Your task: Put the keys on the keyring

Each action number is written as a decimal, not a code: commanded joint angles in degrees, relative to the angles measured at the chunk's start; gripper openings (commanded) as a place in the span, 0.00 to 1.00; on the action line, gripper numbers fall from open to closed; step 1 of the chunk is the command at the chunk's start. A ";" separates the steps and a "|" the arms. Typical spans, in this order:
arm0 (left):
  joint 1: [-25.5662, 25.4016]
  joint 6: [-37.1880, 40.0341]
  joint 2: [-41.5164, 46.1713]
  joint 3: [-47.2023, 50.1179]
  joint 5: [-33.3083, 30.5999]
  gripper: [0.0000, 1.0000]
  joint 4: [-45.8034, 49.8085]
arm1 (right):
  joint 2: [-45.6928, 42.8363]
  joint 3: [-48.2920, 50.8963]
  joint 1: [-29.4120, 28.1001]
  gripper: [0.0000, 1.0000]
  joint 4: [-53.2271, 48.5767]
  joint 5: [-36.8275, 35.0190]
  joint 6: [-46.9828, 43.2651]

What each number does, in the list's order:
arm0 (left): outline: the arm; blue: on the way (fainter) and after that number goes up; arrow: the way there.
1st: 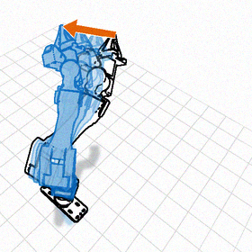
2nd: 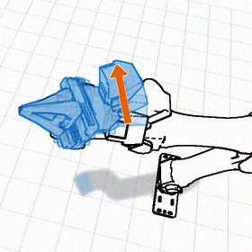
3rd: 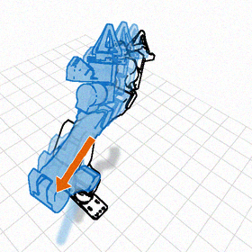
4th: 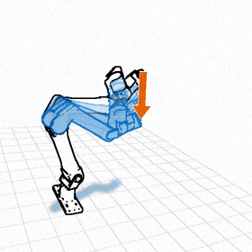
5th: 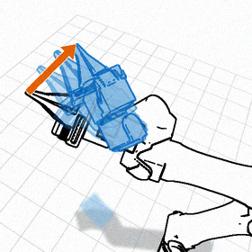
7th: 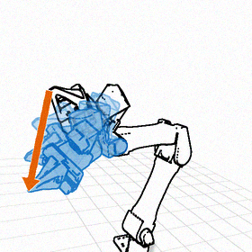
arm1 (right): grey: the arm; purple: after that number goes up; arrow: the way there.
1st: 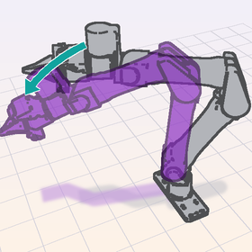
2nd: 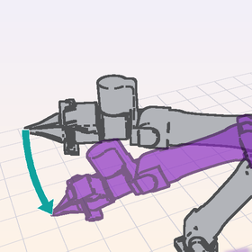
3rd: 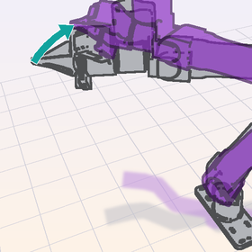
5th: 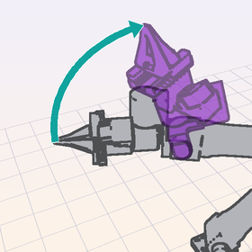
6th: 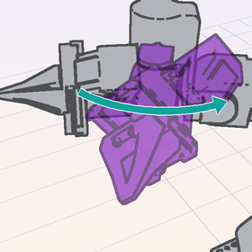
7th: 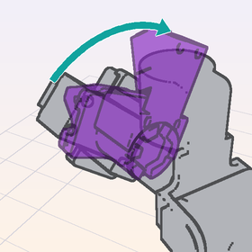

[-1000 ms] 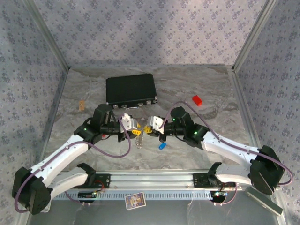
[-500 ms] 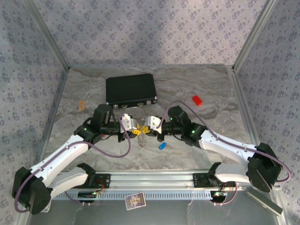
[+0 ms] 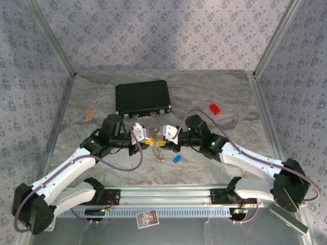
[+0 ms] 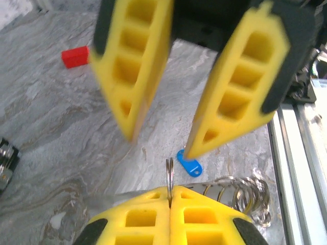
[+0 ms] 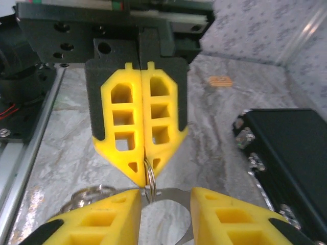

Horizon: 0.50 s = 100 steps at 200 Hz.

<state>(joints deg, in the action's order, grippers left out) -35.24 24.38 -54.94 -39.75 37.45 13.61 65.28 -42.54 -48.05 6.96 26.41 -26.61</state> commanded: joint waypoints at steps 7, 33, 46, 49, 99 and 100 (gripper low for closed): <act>-1.20 -14.73 0.13 -6.20 -9.78 0.00 1.80 | -6.90 0.12 1.01 0.31 -4.88 -3.09 -0.22; -2.08 -28.41 -2.42 -11.26 -20.35 0.00 9.12 | -10.27 0.06 -1.19 0.26 -7.45 -2.42 0.96; -2.11 -34.11 -4.32 -14.57 -24.01 0.00 14.03 | -9.86 0.14 -3.71 0.24 -6.84 -0.94 1.58; -2.11 -35.08 -4.71 -15.23 -24.37 0.00 14.95 | -9.62 0.18 -4.27 0.23 -6.65 -0.47 1.72; -2.71 -52.76 -10.35 -25.79 -26.76 0.00 24.66 | -0.05 1.74 -11.88 0.20 10.00 -1.03 5.63; -2.72 -53.16 -10.44 -25.94 -26.79 0.00 24.73 | 0.21 1.75 -11.93 0.20 10.44 -1.20 5.70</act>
<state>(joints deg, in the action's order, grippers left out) -37.52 -15.70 -64.12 -60.60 13.41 32.84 61.54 -42.09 -57.74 6.92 25.58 -24.40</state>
